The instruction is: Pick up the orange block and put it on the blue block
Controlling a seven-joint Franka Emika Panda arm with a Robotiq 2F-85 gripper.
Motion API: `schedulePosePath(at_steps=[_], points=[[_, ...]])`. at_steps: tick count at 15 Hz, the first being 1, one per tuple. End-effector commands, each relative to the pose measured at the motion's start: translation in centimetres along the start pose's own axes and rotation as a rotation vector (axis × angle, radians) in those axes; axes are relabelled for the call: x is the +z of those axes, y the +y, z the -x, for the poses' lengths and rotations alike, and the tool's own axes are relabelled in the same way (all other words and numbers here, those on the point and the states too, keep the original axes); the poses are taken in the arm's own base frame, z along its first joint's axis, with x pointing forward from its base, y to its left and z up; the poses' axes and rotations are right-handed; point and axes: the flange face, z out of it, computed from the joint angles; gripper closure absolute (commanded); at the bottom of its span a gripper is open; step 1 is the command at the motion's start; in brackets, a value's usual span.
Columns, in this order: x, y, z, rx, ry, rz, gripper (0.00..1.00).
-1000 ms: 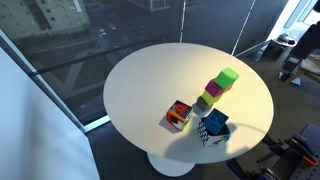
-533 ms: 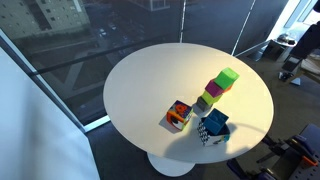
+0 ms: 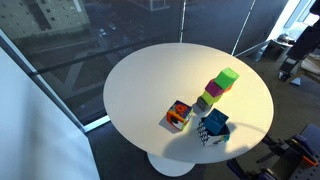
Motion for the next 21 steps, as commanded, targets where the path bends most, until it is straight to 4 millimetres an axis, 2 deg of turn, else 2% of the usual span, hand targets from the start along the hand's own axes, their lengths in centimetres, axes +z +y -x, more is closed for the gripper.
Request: schedulePosePath(at_steps=[1,9,21], points=[[-0.3,-0.4,-1.6,0.043,0.004,0.001,0.0],[0.6,-0.1,-5.5,0.14,0.011,0.011,0.0],[2.9,6.1,-11.2,0.293,-0.027,0.017,0.0]])
